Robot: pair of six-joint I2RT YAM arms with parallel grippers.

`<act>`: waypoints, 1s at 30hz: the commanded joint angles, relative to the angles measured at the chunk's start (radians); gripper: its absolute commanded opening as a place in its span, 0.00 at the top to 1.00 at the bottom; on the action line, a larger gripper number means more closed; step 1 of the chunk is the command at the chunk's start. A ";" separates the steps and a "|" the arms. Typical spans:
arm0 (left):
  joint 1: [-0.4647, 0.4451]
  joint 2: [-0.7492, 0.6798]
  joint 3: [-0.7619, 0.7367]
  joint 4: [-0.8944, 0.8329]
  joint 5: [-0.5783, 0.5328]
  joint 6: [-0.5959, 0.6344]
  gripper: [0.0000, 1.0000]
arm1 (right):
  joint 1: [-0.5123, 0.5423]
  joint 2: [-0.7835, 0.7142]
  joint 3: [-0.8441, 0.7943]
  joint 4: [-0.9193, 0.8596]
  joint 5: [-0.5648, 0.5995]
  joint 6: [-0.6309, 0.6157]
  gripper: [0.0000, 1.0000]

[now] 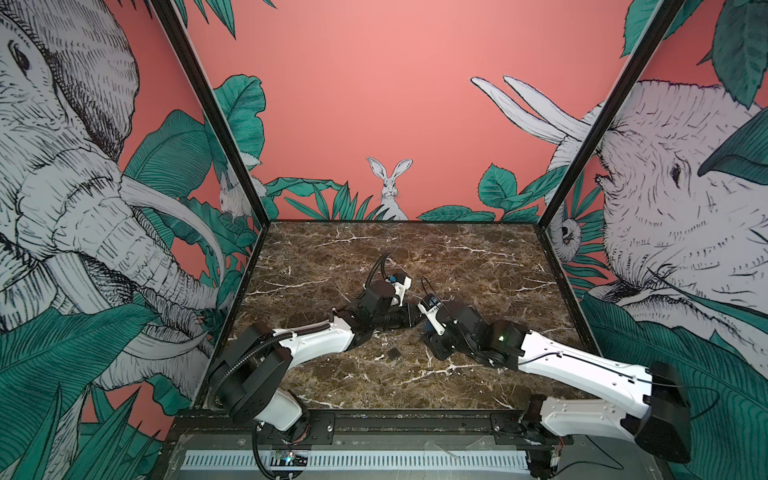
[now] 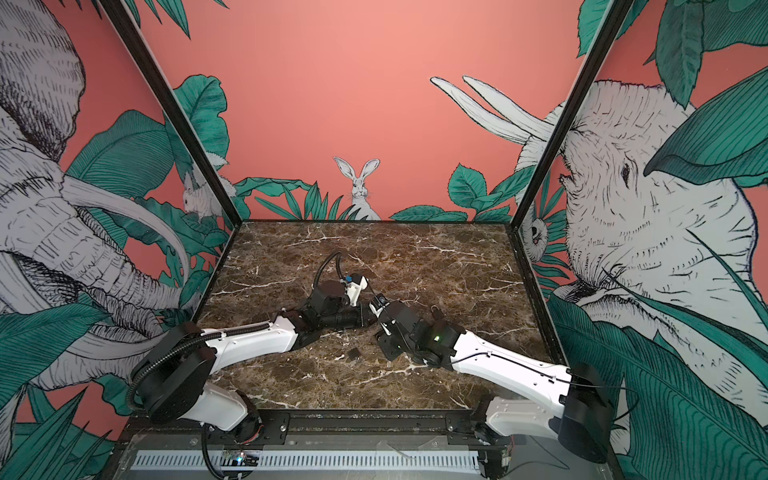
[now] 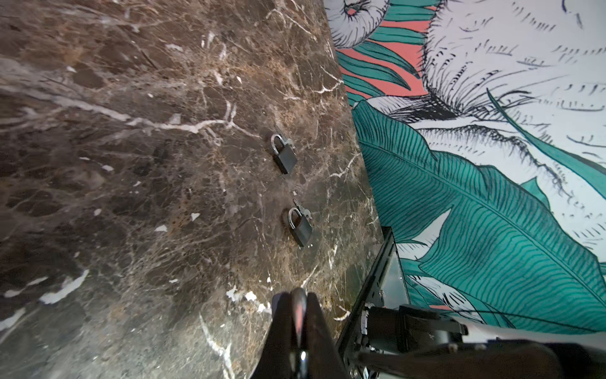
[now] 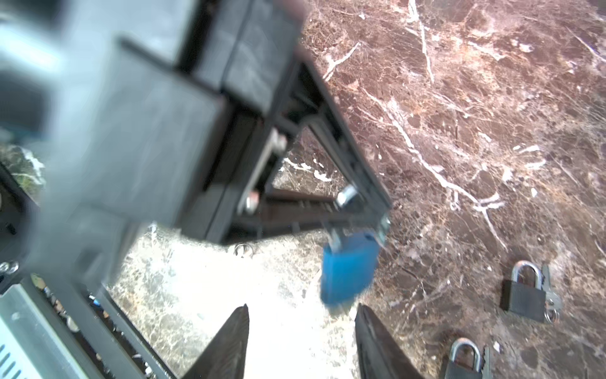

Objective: Lock with the key

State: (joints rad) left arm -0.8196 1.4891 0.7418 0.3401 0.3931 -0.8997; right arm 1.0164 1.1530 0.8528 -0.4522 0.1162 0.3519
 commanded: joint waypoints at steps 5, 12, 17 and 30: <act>-0.004 -0.097 -0.001 0.043 -0.114 -0.082 1.00 | -0.052 -0.226 -0.133 0.072 0.024 0.073 0.45; -0.005 -0.142 0.019 -0.010 -0.147 -0.152 1.00 | -0.185 -0.387 -0.312 0.312 -0.057 0.130 0.48; -0.005 -0.171 0.054 -0.094 -0.136 -0.177 1.00 | -0.237 -0.308 -0.337 0.441 -0.164 0.137 0.51; -0.004 -0.192 0.093 -0.182 -0.125 -0.192 1.00 | -0.242 -0.062 -0.247 0.631 -0.389 0.104 0.55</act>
State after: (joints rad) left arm -0.8162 1.3270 0.7982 0.1516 0.2436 -1.0695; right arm 0.7738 1.0721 0.5594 0.0643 -0.2001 0.4660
